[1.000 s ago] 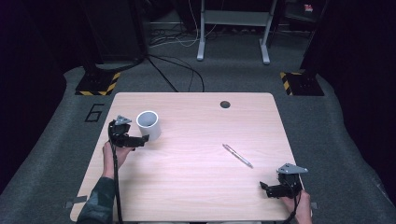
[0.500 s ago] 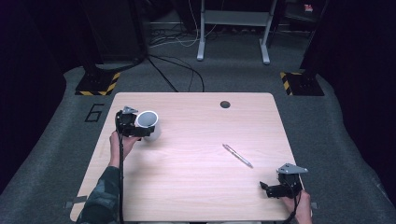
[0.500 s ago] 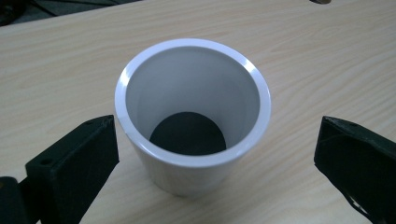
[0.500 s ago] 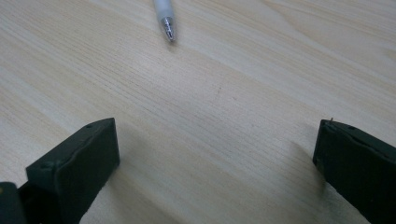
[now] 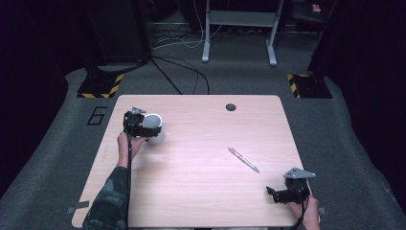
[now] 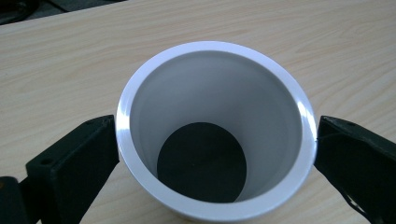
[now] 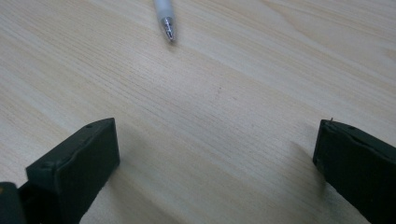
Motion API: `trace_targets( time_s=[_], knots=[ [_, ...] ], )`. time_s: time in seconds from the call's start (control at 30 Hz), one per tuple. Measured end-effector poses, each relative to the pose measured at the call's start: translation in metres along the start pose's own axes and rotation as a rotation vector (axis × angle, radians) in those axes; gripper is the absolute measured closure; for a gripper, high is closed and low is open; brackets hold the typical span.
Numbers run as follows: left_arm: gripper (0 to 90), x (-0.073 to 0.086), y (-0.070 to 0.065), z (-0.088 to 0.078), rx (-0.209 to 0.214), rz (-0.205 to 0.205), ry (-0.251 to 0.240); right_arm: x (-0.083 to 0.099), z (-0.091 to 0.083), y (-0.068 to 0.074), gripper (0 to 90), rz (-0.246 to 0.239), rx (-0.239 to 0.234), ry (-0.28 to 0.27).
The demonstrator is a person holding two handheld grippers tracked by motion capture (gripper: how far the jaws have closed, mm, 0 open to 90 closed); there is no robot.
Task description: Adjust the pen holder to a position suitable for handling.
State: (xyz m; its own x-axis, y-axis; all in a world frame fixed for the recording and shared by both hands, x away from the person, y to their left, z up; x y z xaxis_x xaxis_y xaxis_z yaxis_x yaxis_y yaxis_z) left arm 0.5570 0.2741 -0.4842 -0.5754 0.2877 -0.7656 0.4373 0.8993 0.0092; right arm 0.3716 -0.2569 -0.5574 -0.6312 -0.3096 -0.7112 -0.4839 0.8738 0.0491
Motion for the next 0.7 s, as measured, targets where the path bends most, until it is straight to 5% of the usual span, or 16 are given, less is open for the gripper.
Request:
trace_targets(
  time_s=[0.7],
  knots=[
    [6.5,0.002,-0.003,0.014,-0.037,0.027,0.003,0.000,0.000,0.000,0.0,-0.001,0.000,-0.001]
  ],
)
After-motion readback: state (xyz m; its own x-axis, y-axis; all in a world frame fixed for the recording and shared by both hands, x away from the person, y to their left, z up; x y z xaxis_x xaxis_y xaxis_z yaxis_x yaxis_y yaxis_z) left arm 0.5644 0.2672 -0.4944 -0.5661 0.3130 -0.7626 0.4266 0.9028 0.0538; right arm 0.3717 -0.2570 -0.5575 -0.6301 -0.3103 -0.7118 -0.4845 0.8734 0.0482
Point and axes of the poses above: each handheld gripper's, and its own axes: z roughly forward along the jaws, x roughly out of its underside, y roughly to its left, the point moved 4 cm from there along z, roughly forward along the jaws, and after that the axes turned 4 degrees about z, right-handed, at the moved point
